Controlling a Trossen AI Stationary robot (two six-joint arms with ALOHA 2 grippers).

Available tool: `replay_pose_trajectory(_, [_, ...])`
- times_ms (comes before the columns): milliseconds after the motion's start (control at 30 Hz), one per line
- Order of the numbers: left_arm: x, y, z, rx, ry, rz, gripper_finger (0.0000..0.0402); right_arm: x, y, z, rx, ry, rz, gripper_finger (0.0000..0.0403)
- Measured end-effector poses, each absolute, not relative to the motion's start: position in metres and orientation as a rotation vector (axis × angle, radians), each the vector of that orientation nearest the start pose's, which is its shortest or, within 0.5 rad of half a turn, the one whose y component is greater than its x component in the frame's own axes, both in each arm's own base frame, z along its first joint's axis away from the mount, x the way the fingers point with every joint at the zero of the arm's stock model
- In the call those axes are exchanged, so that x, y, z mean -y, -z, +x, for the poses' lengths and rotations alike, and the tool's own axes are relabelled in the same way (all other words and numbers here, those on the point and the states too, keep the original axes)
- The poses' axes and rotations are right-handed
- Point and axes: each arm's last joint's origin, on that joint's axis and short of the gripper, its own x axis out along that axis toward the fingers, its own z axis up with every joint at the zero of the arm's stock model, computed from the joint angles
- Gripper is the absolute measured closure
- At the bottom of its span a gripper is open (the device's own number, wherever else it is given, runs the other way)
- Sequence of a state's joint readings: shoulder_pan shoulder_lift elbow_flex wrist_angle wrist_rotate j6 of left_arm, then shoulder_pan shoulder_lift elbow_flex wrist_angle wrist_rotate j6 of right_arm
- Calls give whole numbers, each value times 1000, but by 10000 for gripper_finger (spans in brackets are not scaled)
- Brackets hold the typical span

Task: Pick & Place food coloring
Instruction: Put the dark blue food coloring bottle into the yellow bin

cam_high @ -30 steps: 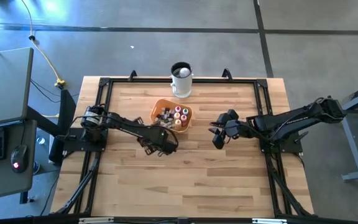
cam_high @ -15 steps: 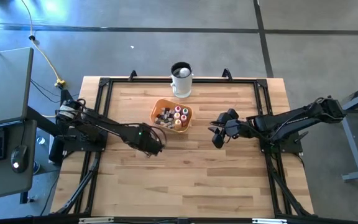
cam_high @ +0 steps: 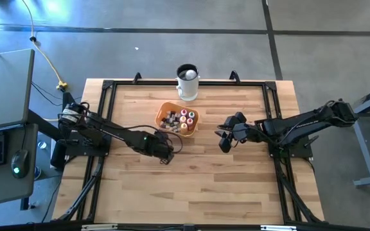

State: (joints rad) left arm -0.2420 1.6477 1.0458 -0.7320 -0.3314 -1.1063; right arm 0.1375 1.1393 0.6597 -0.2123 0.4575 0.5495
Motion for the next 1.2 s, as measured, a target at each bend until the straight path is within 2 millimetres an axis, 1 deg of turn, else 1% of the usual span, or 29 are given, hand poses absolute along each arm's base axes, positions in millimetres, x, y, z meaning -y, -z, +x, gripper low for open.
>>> replay_pose_trajectory(333, [62,-186,295,-993,-783,-583,266,-18,-224,226,-558,477,321,249])
replay_pose_trajectory(467, [62,-178,296,-994,-829,-593,266,-18,-224,226,-558,477,321,249])
replay_pose_trajectory(633, [62,-167,300,-1011,-841,-585,266,-18,-224,226,-558,477,321,249])
replay_pose_trajectory(967, [45,-156,306,-1059,-892,-625,266,-18,-223,226,-559,477,321,249])
replay_pose_trajectory(1200, [44,-156,307,-1059,-869,-617,266,-18,-223,226,-560,477,320,249])
